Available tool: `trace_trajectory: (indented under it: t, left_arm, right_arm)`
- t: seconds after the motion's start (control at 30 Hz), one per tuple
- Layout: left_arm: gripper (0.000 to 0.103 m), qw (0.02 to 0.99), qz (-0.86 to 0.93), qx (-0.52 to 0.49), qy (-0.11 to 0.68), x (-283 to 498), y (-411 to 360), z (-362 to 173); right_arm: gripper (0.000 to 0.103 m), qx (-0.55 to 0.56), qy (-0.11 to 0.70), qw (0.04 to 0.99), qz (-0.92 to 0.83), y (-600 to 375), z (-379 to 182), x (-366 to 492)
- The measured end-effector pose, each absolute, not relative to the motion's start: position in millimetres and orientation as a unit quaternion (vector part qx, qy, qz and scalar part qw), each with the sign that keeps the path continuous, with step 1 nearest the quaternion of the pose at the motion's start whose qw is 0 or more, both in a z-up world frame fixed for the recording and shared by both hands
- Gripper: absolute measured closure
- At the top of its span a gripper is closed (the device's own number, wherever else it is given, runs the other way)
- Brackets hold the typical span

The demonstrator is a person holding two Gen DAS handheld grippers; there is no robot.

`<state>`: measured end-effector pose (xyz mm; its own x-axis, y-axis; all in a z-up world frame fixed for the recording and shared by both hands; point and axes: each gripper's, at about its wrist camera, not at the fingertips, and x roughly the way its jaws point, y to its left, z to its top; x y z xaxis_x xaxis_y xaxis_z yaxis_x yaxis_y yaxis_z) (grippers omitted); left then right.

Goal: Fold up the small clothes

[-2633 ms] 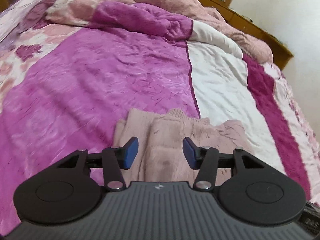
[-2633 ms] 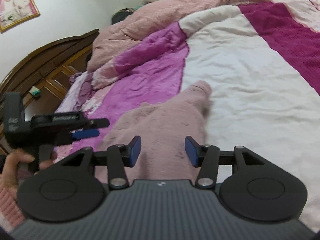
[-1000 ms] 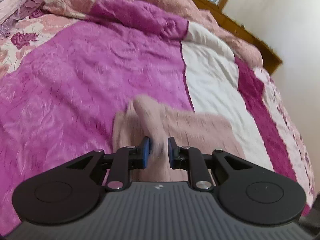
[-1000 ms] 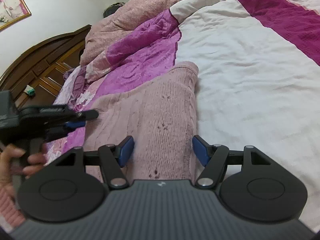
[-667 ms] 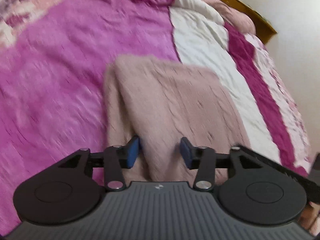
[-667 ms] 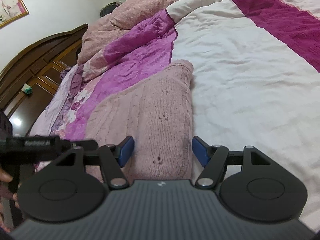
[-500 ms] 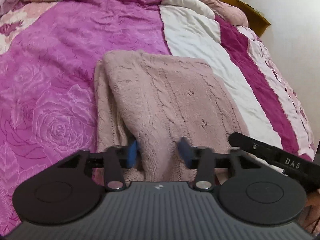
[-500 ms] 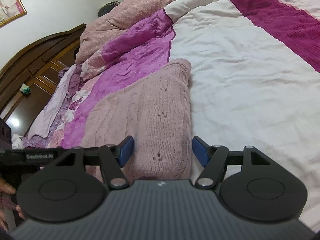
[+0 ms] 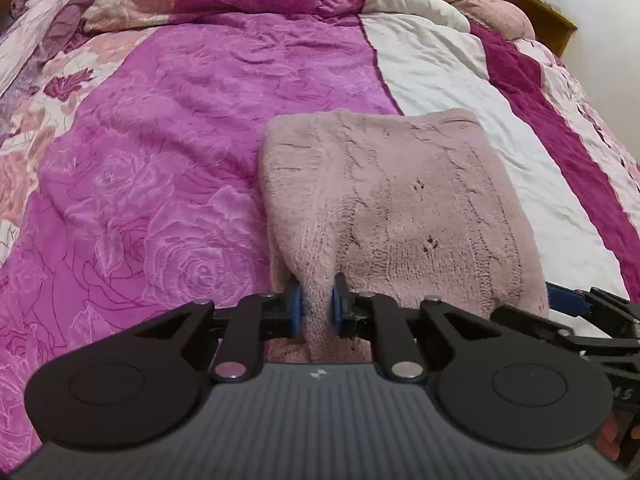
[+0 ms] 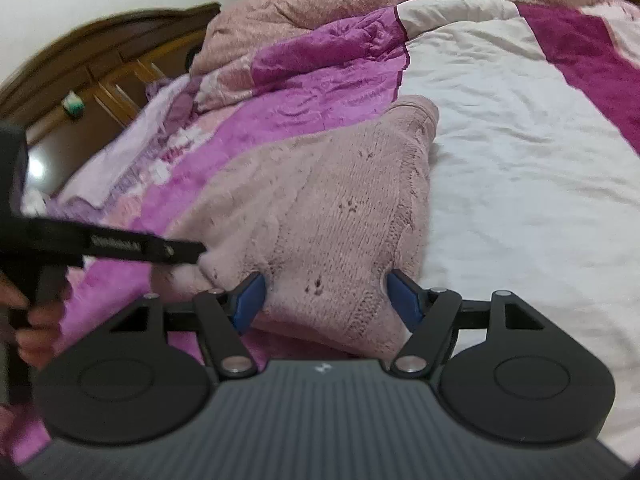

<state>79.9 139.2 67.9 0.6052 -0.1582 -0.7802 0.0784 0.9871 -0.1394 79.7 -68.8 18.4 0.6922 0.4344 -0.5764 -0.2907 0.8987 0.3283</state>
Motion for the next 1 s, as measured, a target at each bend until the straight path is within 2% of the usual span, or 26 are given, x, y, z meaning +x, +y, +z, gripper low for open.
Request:
trace_trajectory:
  t: [0.03, 0.1, 0.17, 0.23, 0.4, 0.53, 0.83, 0.93, 1.0]
  left_arm:
    - [0.085, 0.895, -0.07, -0.042, 0.439, 79, 138, 70]
    - [0.072, 0.896, -0.081, -0.033, 0.436, 73, 134, 75]
    - [0.05, 0.892, -0.093, -0.035, 0.442, 71, 130, 79]
    - [0.044, 0.887, -0.107, -0.036, 0.448, 67, 125, 78]
    - [0.043, 0.891, -0.062, -0.009, 0.45, 67, 124, 67]
    - [0.041, 0.88, -0.049, -0.064, 0.468, 71, 141, 65]
    - [0.04, 0.893, -0.085, -0.099, 0.43, 54, 145, 103]
    - [0.026, 0.9, -0.077, -0.105, 0.417, 61, 142, 113]
    - [0.023, 0.904, -0.063, -0.109, 0.409, 69, 140, 114]
  right_arm:
    - [0.033, 0.108, 0.342, 0.913, 0.197, -71, 18, 80]
    - [0.032, 0.129, 0.347, 0.909, 0.192, -80, 19, 82]
    - [0.032, 0.151, 0.35, 0.905, 0.187, -87, 18, 85]
    - [0.032, 0.172, 0.356, 0.9, 0.184, -93, 17, 89]
    - [0.032, 0.182, 0.363, 0.895, 0.184, -91, 13, 88]
    - [0.032, 0.164, 0.366, 0.896, 0.191, -90, 15, 88]
    - [0.032, 0.206, 0.351, 0.89, 0.206, -117, 30, 95]
    - [0.022, 0.223, 0.346, 0.889, 0.198, -125, 33, 103]
    - [0.018, 0.232, 0.349, 0.887, 0.195, -128, 32, 109]
